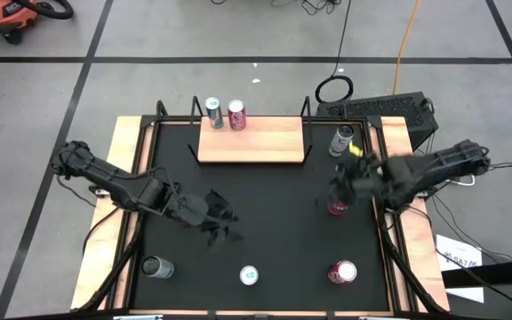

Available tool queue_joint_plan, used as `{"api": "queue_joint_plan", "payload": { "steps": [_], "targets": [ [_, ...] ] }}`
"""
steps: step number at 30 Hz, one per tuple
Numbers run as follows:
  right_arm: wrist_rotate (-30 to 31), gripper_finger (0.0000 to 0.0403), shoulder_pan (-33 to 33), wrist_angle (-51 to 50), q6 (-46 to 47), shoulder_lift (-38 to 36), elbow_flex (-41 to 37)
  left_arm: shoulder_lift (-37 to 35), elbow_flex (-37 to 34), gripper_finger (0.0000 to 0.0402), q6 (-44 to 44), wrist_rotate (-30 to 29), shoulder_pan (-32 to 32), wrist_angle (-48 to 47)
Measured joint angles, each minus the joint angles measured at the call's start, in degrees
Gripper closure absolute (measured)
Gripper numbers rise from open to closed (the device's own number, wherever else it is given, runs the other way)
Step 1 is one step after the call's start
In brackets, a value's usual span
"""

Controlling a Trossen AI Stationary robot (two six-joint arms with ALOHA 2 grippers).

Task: Place canned beverage on shelf
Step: Put the top white yellow soda can on the shelf

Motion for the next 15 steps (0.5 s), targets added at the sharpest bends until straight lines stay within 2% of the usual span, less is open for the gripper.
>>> {"api": "queue_joint_plan", "payload": {
  "steps": [5, 8, 15],
  "targets": [
    [-1.3, 0.0124, -14.4, 1.0, -14.8, -3.1, 0.0, -0.5, 0.0, 0.0072, -2.6, -0.5, 2.1, 0.7],
    [-4.9, 0.0124, -23.5, 3.6, -23.6, -2.9, 0.0, -0.4, 0.0, 0.0072, -2.0, -0.5, 3.2, 1.8],
    [-13.0, 0.0124, -40.7, 10.0, -33.2, 0.9, 0.0, -0.5, 0.0, 0.0072, 6.2, -1.5, 8.4, 3.1]
  ]
}}
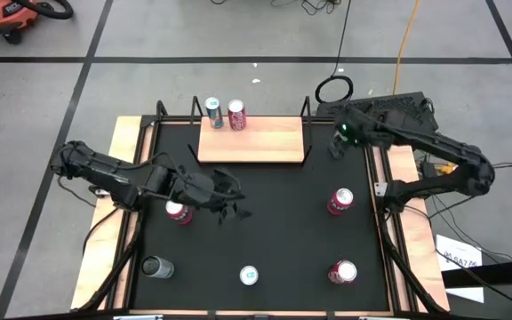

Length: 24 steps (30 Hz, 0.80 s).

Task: Place canned beverage on shelf
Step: Put the top white yellow soda can on the shelf

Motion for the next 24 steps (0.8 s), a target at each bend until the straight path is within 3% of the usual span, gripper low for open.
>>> {"api": "queue_joint_plan", "payload": {
  "steps": [8, 16, 24],
  "targets": [
    [-7.8, 0.0124, -12.9, -0.4, -5.6, 6.1, 0.0, 0.0, 0.0, 0.0072, 6.6, 1.2, 6.6, -0.2],
    [-10.8, 0.0121, -19.4, 0.4, -8.9, 11.0, 0.0, 0.0, 0.0, 0.0072, 15.0, 5.0, 12.4, -0.2],
    [-13.8, 0.0053, -21.8, 2.0, -10.3, 15.1, 0.0, 0.0, 0.0, 0.0072, 17.3, 9.6, 19.0, -0.2]
  ]
}}
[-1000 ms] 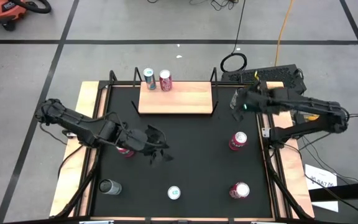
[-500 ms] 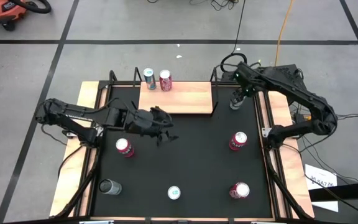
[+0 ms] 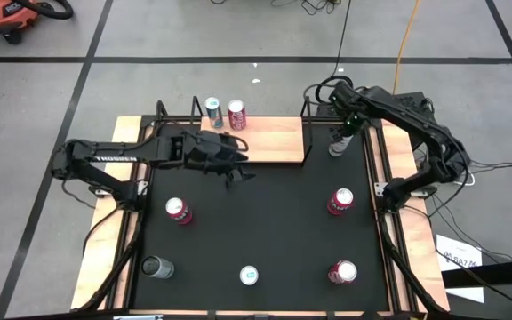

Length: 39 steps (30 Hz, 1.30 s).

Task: Place canned beverage on shelf
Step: Put the top white yellow soda can on the shelf

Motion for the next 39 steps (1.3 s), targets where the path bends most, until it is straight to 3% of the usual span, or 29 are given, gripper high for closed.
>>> {"api": "queue_joint_plan", "payload": {
  "steps": [4, 7, 18, 27, 35, 39],
  "targets": [
    [-0.4, 0.0029, 0.0, 1.5, -1.1, 1.1, 0.0, 0.0, 0.0, 0.0072, 0.0, 1.2, 2.2, 0.0],
    [-1.5, 0.0037, -0.1, 1.8, -1.3, 1.3, 0.0, 0.0, 0.0, 0.0072, 0.0, 1.5, 3.1, 0.0],
    [-1.4, 0.0169, -1.4, -1.3, -2.2, 1.1, 0.1, 0.0, 0.0, 0.0072, 3.0, 1.6, 5.2, 0.0],
    [-4.5, 0.0165, 0.4, -9.8, -4.4, -2.4, 0.0, 0.0, 0.0, 0.0072, 2.8, 1.6, 6.0, 0.0],
    [-5.0, 0.0164, 7.0, -12.7, -3.0, -9.8, -0.1, 0.0, 0.0, 0.0072, 2.8, 0.4, 6.0, 0.2],
    [-9.1, 0.0163, 10.3, -12.7, -1.9, -12.5, 0.0, 0.0, 0.0, 0.0072, 2.8, -0.2, 6.0, 1.2]
  ]
}}
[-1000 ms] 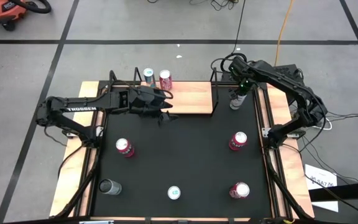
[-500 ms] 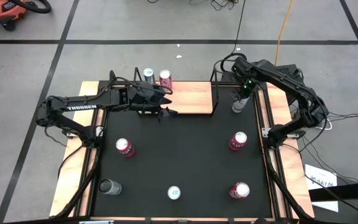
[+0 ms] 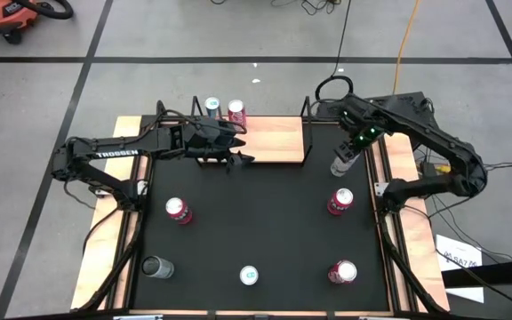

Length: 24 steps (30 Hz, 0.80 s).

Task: Place canned beverage on shelf
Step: Put the top white yellow soda can on the shelf

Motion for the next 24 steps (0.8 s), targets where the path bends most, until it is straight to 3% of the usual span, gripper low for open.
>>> {"api": "queue_joint_plan", "payload": {
  "steps": [16, 24],
  "targets": [
    [-13.1, 0.0162, 16.5, 14.3, 8.5, -0.6, 0.4, 0.0, 0.0, 0.0072, -0.4, -0.1, -0.2, 1.9],
    [-11.1, 0.0161, 22.5, 16.3, 8.3, 5.9, 11.3, 0.0, 0.0, 0.0072, -0.2, -0.1, 0.1, 1.9]
  ]
}}
